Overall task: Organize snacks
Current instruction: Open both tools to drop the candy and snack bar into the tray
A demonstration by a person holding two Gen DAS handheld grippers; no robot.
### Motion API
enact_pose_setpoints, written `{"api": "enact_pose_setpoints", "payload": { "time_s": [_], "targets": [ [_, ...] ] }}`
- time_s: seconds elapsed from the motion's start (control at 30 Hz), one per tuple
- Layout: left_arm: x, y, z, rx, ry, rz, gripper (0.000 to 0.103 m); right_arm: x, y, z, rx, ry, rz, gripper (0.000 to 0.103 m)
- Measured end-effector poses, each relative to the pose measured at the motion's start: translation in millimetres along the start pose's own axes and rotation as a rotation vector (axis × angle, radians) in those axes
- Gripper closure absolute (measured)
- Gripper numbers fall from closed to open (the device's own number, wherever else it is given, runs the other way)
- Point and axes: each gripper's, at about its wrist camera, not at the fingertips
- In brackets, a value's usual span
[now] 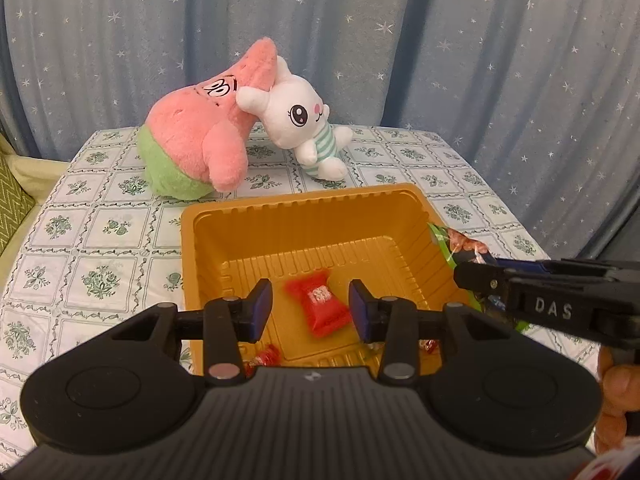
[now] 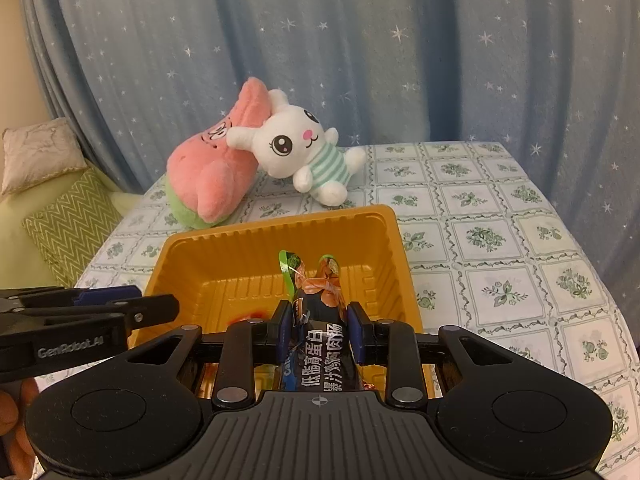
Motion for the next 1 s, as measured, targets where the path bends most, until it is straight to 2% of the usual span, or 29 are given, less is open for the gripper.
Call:
{"api": "enact_pose_setpoints", "payload": {
  "time_s": [0.63,0.87,0.9,1.0],
  "targets": [
    [1.4,12.6,15.9,0.009,0.027,-0.024,0.065,-21.8,6.7,0.6,-0.029,0.013,-0.018,0.073],
    [6.4,19.4,19.3,0.016,0.022,-0.03,0.063,-25.6,7.8,0.7,-0.06,-0.03,-0.058,0.073],
    [7.8,20.1,20.2,0.018,0.021,-0.03,0.063,-24.3,7.7,0.5,-0.058,-0.034,-0.055,0.071],
    [14.3,22.1,24.1,0.035,0.017,-0.028,0.061,-14.3,3.2,2.4,-0.073,-0.057,-0.045,0.052]
  ]
}}
Point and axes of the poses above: each gripper's, at about its wrist camera, not at the fingertips, and x roughly against the way its jaws point, y to its left, z to its underside, and after that the axes turned 13 degrees about -y, right-handed
